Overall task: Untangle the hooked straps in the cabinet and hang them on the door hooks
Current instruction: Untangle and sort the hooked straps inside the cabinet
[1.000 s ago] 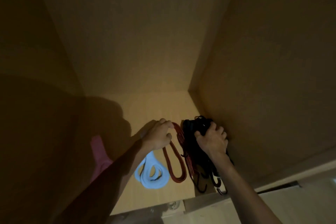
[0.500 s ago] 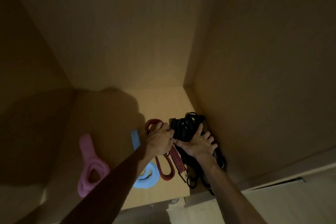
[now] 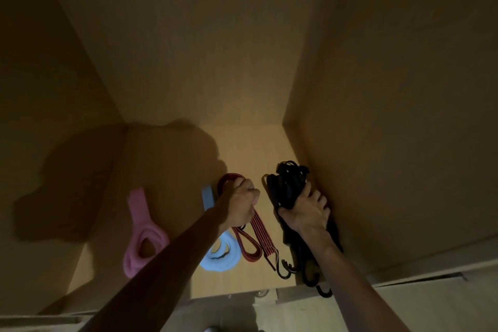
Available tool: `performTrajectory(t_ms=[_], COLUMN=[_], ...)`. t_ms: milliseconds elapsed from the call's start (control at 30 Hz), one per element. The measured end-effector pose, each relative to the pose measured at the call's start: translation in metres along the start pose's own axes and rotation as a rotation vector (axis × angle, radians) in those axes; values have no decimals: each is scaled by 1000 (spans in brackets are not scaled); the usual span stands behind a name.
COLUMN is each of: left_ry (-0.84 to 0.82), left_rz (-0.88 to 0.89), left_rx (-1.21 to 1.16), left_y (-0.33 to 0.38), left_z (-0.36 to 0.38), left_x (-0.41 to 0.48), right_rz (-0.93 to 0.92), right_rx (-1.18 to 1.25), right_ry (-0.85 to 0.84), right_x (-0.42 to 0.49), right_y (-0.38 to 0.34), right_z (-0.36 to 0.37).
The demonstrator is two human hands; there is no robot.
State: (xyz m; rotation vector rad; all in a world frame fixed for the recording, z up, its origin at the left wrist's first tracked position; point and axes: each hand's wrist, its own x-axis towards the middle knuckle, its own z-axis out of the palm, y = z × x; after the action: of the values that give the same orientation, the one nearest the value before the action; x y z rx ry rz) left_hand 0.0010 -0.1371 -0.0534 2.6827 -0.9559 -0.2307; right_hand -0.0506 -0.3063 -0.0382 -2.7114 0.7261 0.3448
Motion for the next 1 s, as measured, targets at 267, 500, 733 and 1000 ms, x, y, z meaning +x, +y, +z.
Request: performTrajectory(t_ms=[267,500,733,1000], left_ry=[50,-30,-44,-194], left_rz=[32,1,-15,28], left_rx=[-19,44,-30,57], left_y=[6,10,7,15], left_z=[0,-7,-4,-11], left_x=[0,0,-4,1], right_rz=[77,-15,-61,-33], right_rx=[41,82,104,268], right_ry=[-110,-73,1,207], right_x=[-2,-3,-14,-59], right_y=[3,-3,9,9], right_z=[-4,-4,-29,-71])
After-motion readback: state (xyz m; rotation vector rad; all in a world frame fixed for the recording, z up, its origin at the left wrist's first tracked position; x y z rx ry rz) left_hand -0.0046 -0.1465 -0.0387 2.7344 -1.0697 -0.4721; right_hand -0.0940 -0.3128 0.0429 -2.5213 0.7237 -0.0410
